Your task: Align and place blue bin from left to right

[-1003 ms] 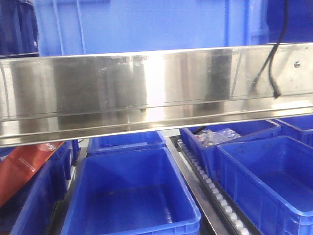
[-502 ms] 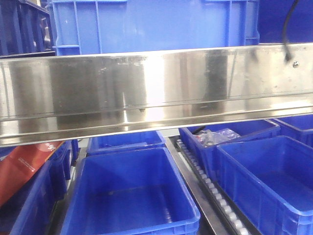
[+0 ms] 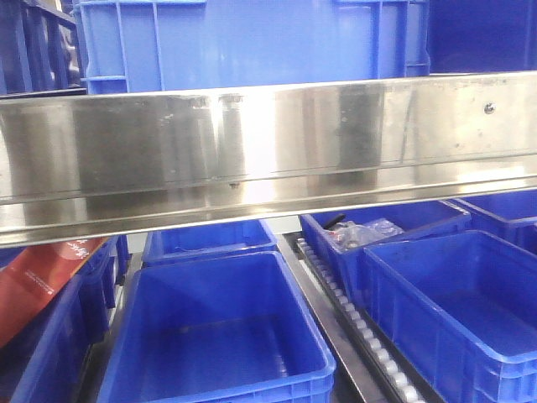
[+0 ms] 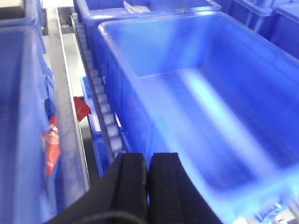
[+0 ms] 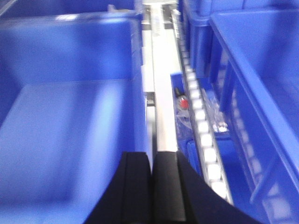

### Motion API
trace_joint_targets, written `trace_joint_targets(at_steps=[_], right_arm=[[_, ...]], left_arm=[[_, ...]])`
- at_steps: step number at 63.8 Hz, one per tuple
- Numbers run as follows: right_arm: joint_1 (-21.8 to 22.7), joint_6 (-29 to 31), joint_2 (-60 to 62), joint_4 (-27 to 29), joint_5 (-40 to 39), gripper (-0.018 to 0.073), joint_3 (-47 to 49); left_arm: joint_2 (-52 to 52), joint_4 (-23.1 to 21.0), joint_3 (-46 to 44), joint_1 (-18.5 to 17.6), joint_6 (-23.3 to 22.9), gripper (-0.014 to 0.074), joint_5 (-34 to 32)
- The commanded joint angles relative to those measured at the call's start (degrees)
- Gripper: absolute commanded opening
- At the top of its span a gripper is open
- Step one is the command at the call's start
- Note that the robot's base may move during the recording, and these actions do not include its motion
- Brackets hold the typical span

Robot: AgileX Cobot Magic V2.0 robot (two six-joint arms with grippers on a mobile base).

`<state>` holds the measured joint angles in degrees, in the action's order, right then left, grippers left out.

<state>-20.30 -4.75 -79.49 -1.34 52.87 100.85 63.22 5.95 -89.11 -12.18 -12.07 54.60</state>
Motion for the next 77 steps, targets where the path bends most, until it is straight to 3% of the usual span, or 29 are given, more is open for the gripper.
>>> trace_joint_targets(at_steps=[1,20,32,40,54,77], right_arm=[[-0.37,0.85,7.78,-0.19,-6.85,-0.007,-9.26],[-0.37,1.22,36.37,-0.19,-25.07,-0.007,-44.07],[-0.37,6.38,52.32,-0.19,-28.65,-0.007,-60.29],[-0.37,6.39,61.48,-0.19,-29.94,-0.007,-68.58],[-0.37,6.39,71.08,-0.19,-32.39,-0.007,-76.73],[-0.37,6.39,71.33,-0.19,-34.22,-0.007,-77.16]], left_arm=[[-6.87,0.3,5.81,0.03,0.24,-0.0006,-4.43],[-27.73,0.3,27.44,0.03,1.86,-0.0006,-11.52],[-39.73,0.3,39.83,0.03,4.93,-0.0006,-14.78],[-47.02,0.3,46.52,0.03,5.07,-0.0006,-18.47],[-54.95,0.3,54.58,0.03,5.07,-0.0006,-21.2],[-55.33,0.3,54.94,0.03,5.07,-0.0006,-21.03]])
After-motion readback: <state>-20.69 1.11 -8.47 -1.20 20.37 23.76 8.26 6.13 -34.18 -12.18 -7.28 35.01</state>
